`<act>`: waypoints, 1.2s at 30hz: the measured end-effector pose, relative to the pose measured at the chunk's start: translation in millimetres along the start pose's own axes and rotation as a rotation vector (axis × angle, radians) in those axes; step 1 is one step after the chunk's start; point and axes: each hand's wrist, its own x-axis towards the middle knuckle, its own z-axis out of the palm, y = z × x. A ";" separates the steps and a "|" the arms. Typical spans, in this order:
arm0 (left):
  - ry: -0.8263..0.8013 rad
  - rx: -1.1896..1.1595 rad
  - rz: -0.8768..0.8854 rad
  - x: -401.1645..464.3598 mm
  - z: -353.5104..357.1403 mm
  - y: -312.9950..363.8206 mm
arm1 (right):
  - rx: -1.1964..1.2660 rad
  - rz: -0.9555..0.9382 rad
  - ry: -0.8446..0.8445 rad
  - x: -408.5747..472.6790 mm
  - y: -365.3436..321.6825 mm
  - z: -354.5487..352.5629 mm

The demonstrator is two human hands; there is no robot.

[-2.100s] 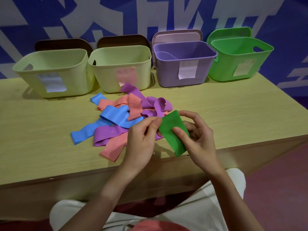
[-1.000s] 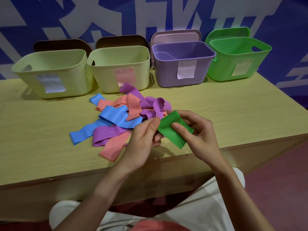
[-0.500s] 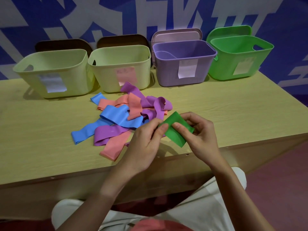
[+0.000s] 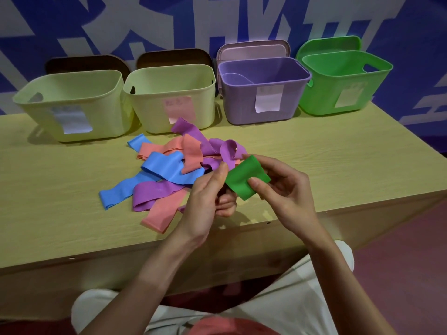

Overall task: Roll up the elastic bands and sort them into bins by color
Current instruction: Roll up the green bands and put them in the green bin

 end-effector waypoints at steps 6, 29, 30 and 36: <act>-0.065 0.147 -0.068 0.9 -2.8 4.7 | -0.064 0.034 -0.015 -0.4 2.3 -5.8; -0.100 0.719 0.198 5.4 -16.7 -9.8 | -0.012 0.123 -0.118 6.0 -1.9 -23.7; -0.114 0.692 0.177 6.2 -16.8 -9.4 | -0.043 0.113 -0.134 7.3 -2.2 -25.5; -0.163 0.493 0.011 13.8 -13.3 4.0 | -0.380 -0.054 -0.238 16.8 -9.9 -40.4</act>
